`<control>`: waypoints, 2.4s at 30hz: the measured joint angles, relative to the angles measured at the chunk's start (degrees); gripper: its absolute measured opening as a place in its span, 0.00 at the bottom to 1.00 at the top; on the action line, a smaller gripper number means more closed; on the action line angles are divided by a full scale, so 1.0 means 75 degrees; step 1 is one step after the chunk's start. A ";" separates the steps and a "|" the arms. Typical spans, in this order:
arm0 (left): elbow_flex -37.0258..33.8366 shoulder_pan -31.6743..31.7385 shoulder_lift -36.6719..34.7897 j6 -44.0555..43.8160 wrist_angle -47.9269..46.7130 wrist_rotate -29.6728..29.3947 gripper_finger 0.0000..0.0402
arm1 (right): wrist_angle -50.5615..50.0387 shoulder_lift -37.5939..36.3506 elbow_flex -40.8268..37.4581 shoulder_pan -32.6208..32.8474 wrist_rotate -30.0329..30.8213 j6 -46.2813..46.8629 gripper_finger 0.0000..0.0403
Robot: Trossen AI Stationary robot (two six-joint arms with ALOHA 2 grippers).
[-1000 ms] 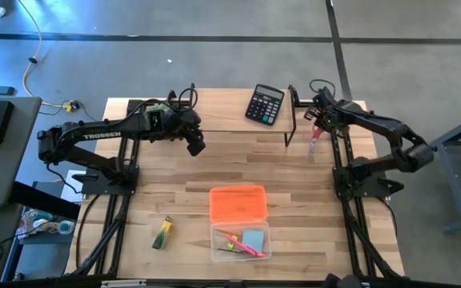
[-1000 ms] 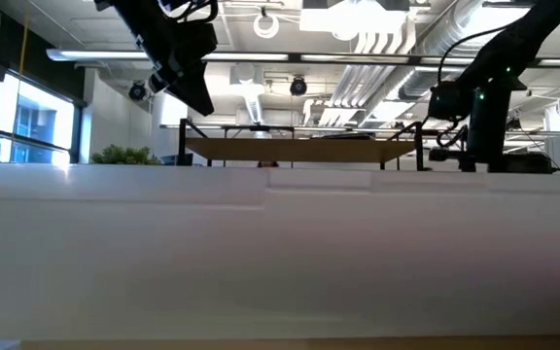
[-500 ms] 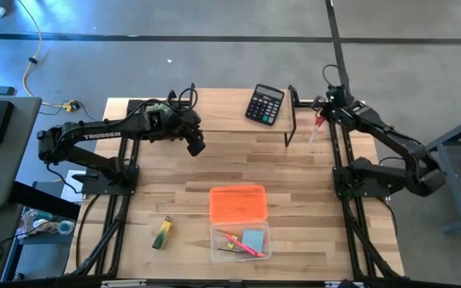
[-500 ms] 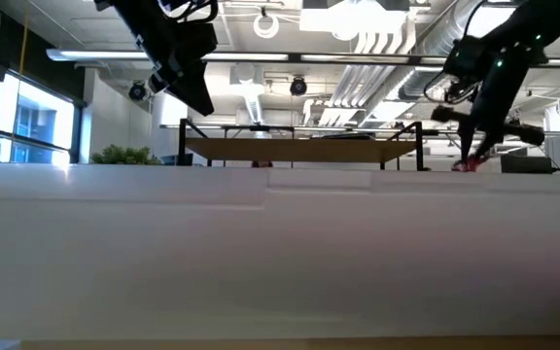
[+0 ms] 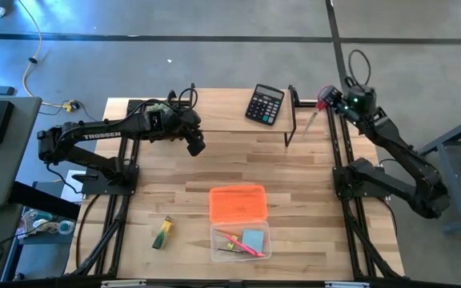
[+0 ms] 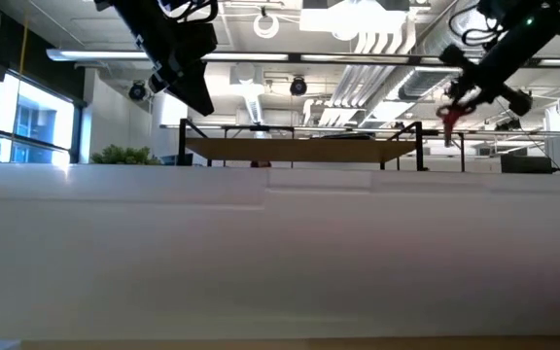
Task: Pack school essentials
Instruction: Put the red scissors into the orange supply box
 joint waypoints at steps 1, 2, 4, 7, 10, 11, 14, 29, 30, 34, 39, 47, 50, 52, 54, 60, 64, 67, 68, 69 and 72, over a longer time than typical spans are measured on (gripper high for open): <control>0.0000 0.0000 0.0000 0.0000 0.0000 0.0000 0.21 | 0.0196 -0.0083 0.0000 0.0000 -0.0094 -0.0070 0.06; 0.0000 0.0001 0.0000 0.0000 0.0000 0.0000 0.21 | 0.0372 -0.0162 0.0000 0.0000 -0.0199 -0.0109 0.06; 0.0000 0.0001 0.0000 0.0000 0.0000 0.0000 0.21 | 0.0753 -0.0295 0.0000 0.0000 -0.0432 -0.0167 0.06; 0.0000 0.0001 0.0000 0.0000 0.0000 0.0000 0.21 | 0.1197 -0.0438 0.0000 0.0003 -0.0742 -0.0170 0.06; 0.0000 0.0001 0.0000 0.0000 0.0000 0.0000 0.21 | 0.1381 -0.0540 0.0000 0.0002 -0.0988 -0.0195 0.06; 0.0000 0.0001 0.0000 0.0000 0.0000 0.0000 0.21 | 0.1392 -0.0556 0.0000 0.0001 -0.1053 -0.0190 0.06; 0.0000 0.0000 0.0000 0.0000 0.0000 -0.0002 0.21 | 0.1536 -0.0585 0.0000 0.0002 -0.1264 -0.0192 0.06; 0.0000 -0.0014 0.0000 -0.0524 -0.0016 0.0490 0.21 | 0.3680 -0.0486 0.0000 0.1630 -0.2524 -0.0109 0.06; 0.0000 -0.0017 0.0000 -0.0615 -0.0021 0.0591 0.21 | 0.3728 -0.0450 0.0000 0.1877 -0.2520 -0.0153 0.06; 0.0000 -0.0017 0.0000 -0.1036 -0.0171 0.1046 0.21 | 0.3759 -0.0248 0.0000 0.2830 -0.2510 -0.0255 0.06; 0.0000 -0.0025 0.0000 -0.1706 -0.0653 0.1517 0.21 | 0.3764 0.0170 0.0000 0.4031 -0.2480 -0.0449 0.06; 0.0000 -0.0454 0.0000 -0.1813 -0.1067 0.1798 0.21 | 0.3855 0.0901 0.0001 0.5751 -0.1886 -0.0830 0.06; 0.0000 -0.0670 0.0000 -0.1830 -0.1057 0.1796 0.21 | 0.4180 0.1179 0.0000 0.6312 -0.1646 -0.0840 0.06; 0.0000 -0.0847 0.0000 -0.1947 -0.1082 0.1794 0.21 | 0.4339 0.1368 0.0081 0.6648 -0.1523 -0.0838 0.06; 0.0000 -0.1049 0.0000 -0.2158 -0.1148 0.1799 0.21 | 0.4283 0.1658 0.0390 0.6991 -0.1352 -0.0920 0.06; 0.0000 -0.1746 0.0000 -0.2347 -0.1548 0.1729 0.21 | 0.2999 0.2724 0.1901 0.7774 -0.1235 -0.1600 0.06; 0.0000 -0.2102 0.0000 -0.2536 -0.1817 0.1588 0.21 | 0.1926 0.3587 0.3015 0.8289 -0.1286 -0.1678 0.06; 0.0000 -0.2246 -0.0003 -0.2619 -0.1974 0.1582 0.21 | 0.1118 0.4293 0.3859 0.8729 -0.1649 -0.1758 0.06; 0.0000 -0.2288 -0.0003 -0.2636 -0.2007 0.1580 0.21 | 0.0837 0.4554 0.4134 0.8874 -0.1678 -0.1760 0.06; 0.0000 -0.2322 -0.0003 -0.2663 -0.2034 0.1577 0.21 | 0.0601 0.4802 0.4374 0.9013 -0.1680 -0.1764 0.06; 0.0000 -0.2413 -0.0003 -0.2737 -0.2027 0.1560 0.21 | 0.0027 0.5533 0.4957 0.9400 -0.1681 -0.1788 0.06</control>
